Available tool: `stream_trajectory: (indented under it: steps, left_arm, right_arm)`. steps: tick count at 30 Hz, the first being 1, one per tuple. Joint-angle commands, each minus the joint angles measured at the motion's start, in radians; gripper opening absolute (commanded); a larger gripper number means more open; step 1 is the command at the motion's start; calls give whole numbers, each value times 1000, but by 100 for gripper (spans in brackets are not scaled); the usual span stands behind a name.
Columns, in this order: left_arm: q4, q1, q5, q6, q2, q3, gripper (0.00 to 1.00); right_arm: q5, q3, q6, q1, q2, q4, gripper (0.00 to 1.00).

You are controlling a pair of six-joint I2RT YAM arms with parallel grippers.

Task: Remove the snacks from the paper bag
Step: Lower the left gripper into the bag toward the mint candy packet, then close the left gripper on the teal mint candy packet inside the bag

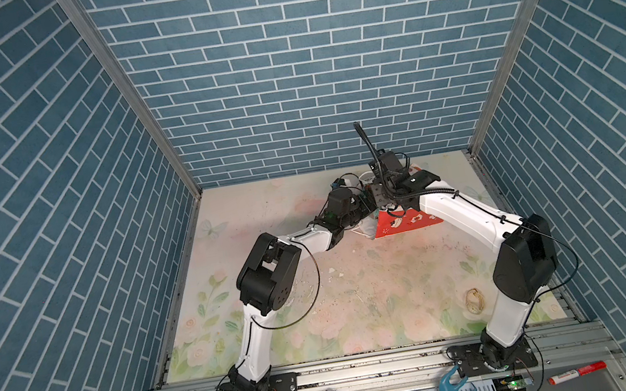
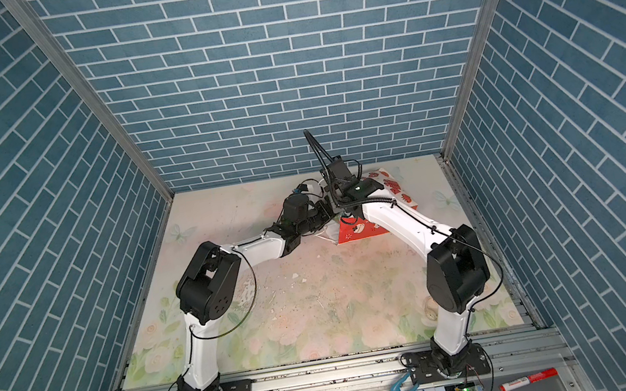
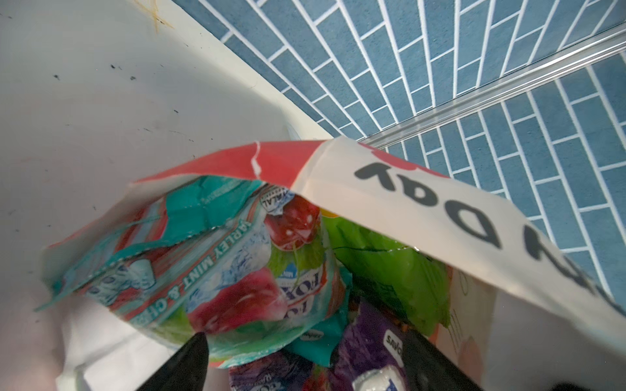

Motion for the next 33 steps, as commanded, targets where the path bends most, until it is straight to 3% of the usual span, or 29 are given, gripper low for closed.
stream_trajectory:
  steps: [1,5,12,23,29,33]
  left_arm:
    - [-68,-4,-1,25,-13,26,92]
    - [33,-4,43,-72,47,34,95]
    - [-48,-5,-31,-33,71,68,94]
    - [-165,-5,-121,-8,127,131,84]
    - [-174,-5,-120,-7,155,158,65]
    - [-178,-4,-121,-7,149,154,40]
  right_arm:
    - [-36,-9,47,5,-31,8,0]
    - [-51,-6,48,5,-26,12,0]
    - [-52,-2,46,6,-28,10,0]
    - [-67,4,45,5,-23,10,0]
    - [-75,-5,43,5,-28,18,0]
    - [-73,-6,43,5,-24,17,0]
